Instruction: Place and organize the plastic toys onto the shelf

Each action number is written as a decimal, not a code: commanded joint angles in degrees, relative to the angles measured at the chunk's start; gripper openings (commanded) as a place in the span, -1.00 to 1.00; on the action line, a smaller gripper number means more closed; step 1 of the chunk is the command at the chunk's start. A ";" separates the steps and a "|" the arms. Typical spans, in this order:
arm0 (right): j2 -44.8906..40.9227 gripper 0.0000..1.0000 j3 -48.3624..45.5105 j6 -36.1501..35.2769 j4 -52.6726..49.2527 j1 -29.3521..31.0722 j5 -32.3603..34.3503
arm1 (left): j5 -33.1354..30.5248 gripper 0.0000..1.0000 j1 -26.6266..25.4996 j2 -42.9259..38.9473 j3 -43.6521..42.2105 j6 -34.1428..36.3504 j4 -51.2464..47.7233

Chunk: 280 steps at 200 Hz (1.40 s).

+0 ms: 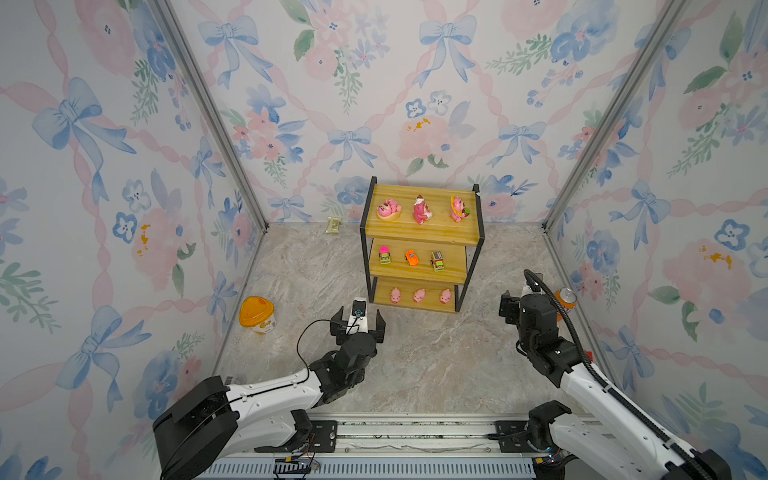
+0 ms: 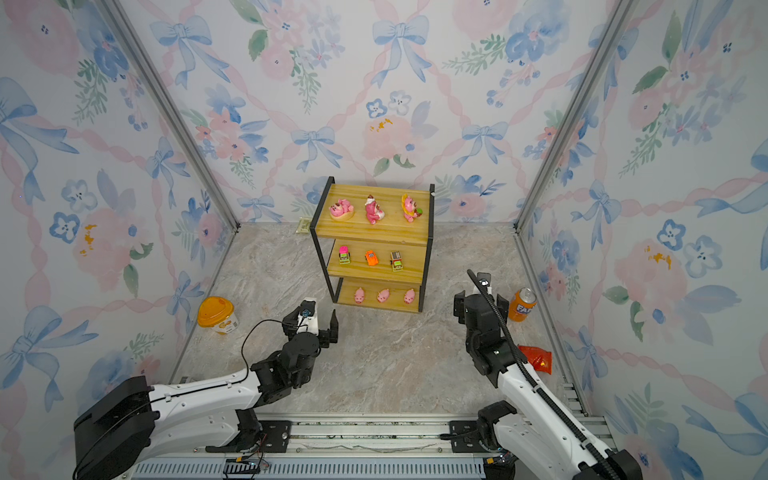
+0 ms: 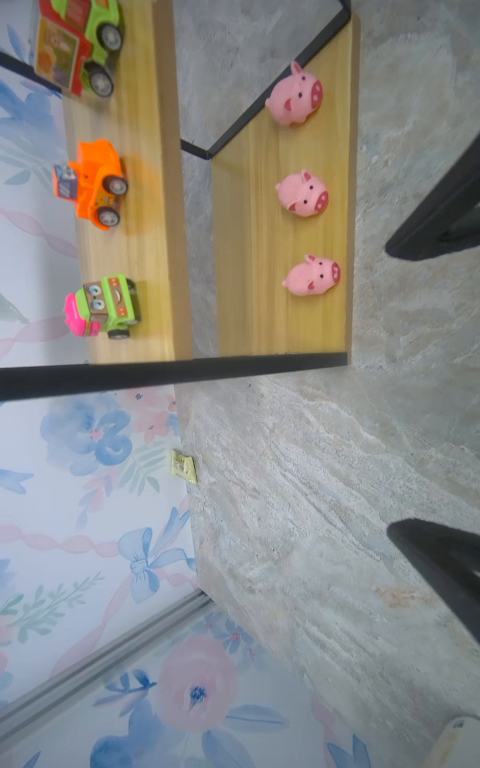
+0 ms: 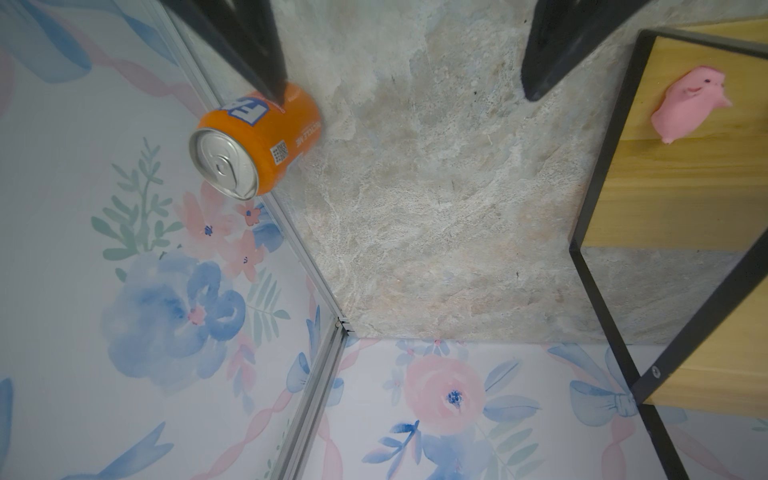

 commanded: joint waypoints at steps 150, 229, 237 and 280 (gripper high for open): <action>18.87 0.81 -2.06 0.68 26.64 -15.49 -17.96 | 44.55 0.96 49.72 -13.37 -20.90 13.13 27.61; 23.14 0.80 -4.89 -0.57 35.31 -15.58 -16.81 | 49.87 0.96 50.18 15.28 -14.63 11.88 47.08; 23.28 0.80 -5.63 -0.70 36.55 -15.50 -16.80 | 50.04 0.96 50.24 17.05 -13.94 12.15 47.57; 26.31 0.80 -8.76 -1.00 44.33 -15.52 -16.67 | 48.48 0.96 50.32 27.97 -13.03 11.48 56.29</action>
